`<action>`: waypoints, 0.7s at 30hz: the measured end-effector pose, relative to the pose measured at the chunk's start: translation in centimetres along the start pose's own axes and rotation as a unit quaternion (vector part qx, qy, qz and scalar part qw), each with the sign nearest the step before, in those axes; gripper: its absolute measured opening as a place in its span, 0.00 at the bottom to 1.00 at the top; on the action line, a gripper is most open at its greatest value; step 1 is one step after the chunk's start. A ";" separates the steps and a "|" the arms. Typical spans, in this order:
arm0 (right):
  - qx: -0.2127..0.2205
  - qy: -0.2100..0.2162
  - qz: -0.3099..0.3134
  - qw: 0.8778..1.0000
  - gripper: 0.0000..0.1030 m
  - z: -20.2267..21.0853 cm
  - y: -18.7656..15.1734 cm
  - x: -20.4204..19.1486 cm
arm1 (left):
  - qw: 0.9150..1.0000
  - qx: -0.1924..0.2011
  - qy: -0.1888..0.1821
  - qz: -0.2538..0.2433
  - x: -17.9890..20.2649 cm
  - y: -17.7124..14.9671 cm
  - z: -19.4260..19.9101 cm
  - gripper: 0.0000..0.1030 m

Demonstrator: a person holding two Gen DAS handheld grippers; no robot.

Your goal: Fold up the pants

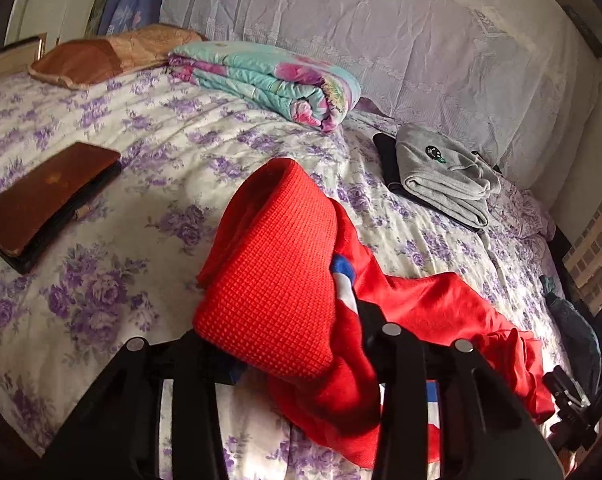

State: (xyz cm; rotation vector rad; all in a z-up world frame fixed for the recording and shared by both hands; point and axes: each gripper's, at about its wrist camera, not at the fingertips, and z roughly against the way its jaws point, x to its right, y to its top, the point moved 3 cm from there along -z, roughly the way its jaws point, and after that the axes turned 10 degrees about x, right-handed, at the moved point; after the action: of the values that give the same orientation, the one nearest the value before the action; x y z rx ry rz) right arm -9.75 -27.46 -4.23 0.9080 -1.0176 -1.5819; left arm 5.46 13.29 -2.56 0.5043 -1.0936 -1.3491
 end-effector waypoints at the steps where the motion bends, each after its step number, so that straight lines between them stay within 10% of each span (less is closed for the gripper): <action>1: 0.014 0.009 -0.007 1.000 0.97 0.9 0.1 0.1 | 1.000 0.009 0.003 -0.018 0.7 0.3 0.6 0.36; 6: -0.115 -0.009 0.068 0.991 0.97 -2.0 -2.9 -1.1 | 0.996 0.048 -0.001 -0.078 4.5 1.4 2.9 0.36; 12: -0.024 -0.086 0.094 0.992 0.97 1.1 0.1 1.9 | 0.985 0.058 -0.038 -0.156 11.0 1.2 4.2 0.36; 16: -0.043 -0.142 0.084 0.985 0.97 0.2 0.0 6.4 | 0.976 0.056 -0.069 -0.198 16.0 0.2 4.0 0.36; 21: -0.097 -0.077 -0.024 0.992 0.97 -1.4 -1.6 9.4 | 0.963 0.044 -0.108 -0.241 22.4 -2.1 2.7 0.36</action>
State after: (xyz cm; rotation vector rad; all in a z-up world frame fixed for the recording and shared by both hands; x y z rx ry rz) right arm -11.03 -36.67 -6.87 0.6911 -0.9339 -1.7791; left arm -1.01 -7.31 4.28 0.7358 -1.2624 -1.8187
